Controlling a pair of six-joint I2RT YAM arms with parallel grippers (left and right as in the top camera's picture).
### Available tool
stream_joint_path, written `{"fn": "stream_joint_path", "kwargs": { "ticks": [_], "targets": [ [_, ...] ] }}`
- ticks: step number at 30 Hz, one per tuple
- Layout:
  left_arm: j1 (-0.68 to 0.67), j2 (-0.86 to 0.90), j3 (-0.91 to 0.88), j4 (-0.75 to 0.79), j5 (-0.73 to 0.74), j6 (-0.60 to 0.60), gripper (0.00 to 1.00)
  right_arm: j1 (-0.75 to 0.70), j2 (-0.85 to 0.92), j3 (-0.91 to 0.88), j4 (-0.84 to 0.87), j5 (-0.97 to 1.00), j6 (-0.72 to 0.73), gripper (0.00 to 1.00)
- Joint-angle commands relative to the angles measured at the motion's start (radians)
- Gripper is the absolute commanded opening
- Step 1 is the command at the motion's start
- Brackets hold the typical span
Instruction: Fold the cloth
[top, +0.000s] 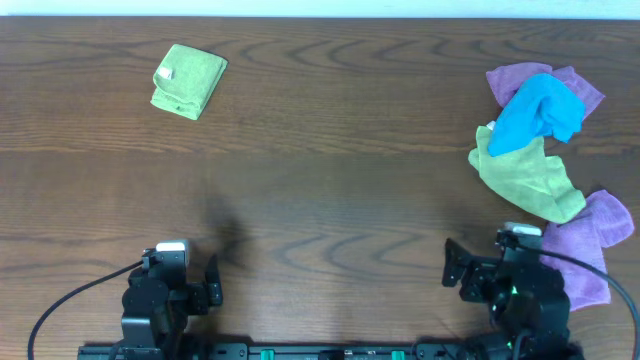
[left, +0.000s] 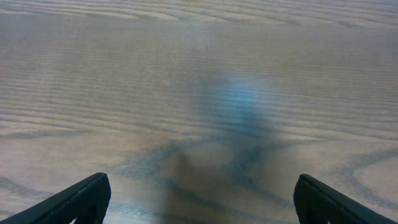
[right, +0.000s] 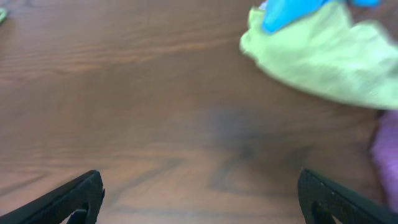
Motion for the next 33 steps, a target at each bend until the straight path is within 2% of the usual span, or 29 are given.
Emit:
{"fn": "stream_joint_path", "kwargs": {
  "ticks": [1,6,15,23,33],
  "targets": [
    [0.004,-0.006,-0.001,0.000,-0.007,0.018,0.95,-0.025,-0.029,-0.040,0.024,0.057,-0.151,0.99],
    [0.004,-0.006,-0.001,0.000,-0.007,0.018,0.95,-0.035,-0.067,-0.114,0.056,0.056,-0.227,0.99],
    [0.004,-0.006,-0.001,0.000,-0.006,0.018,0.95,-0.058,-0.135,-0.207,0.059,0.044,-0.227,0.99],
    [0.004,-0.006,-0.001,0.000,-0.007,0.018,0.95,-0.119,-0.198,-0.216,0.027,0.034,-0.230,0.99],
    [0.004,-0.006,-0.001,0.000,-0.007,0.018,0.95,-0.126,-0.236,-0.216,-0.031,0.027,-0.230,0.99]
  ]
}}
